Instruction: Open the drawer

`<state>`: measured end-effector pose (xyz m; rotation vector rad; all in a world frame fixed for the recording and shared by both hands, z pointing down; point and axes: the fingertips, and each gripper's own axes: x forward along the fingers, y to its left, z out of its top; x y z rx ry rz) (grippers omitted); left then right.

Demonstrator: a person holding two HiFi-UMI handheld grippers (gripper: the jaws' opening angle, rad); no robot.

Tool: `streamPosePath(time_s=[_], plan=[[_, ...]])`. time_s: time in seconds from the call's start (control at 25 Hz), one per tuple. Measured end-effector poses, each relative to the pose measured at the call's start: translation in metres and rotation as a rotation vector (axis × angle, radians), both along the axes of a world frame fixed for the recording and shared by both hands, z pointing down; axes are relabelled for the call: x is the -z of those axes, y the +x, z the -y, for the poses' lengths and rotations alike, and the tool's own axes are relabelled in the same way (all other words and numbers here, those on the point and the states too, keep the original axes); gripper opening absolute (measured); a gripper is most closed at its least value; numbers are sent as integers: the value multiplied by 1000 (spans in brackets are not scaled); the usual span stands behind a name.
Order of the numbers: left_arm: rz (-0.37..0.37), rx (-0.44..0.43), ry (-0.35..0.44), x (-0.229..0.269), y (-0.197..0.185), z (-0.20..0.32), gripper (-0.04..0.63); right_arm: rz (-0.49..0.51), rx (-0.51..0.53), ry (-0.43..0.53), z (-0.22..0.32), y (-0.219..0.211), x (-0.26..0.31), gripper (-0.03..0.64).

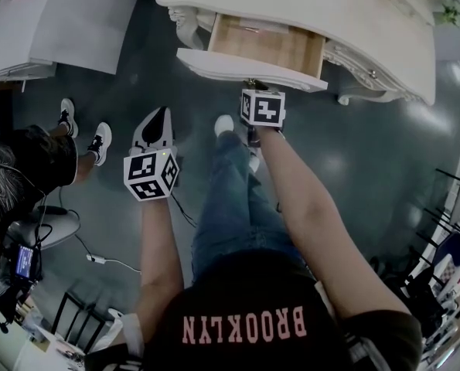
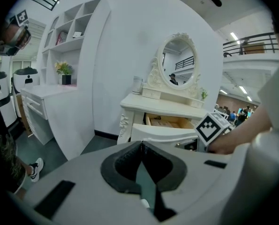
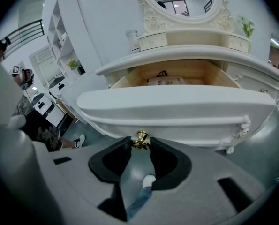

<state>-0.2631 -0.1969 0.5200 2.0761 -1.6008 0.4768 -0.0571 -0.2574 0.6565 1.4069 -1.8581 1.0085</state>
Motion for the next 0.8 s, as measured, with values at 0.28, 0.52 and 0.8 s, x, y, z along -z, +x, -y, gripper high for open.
streamPosePath(time_s=[0.28, 0.52, 0.8], plan=[[-2, 2, 9, 2, 3, -16, 6, 3, 23, 6, -17, -5, 0, 110], [-5, 9, 2, -2, 7, -31, 6, 4, 51, 10, -29, -9, -1, 109], [-3, -8, -2, -4, 19, -47, 6, 23, 45, 9, -36, -9, -1, 109]])
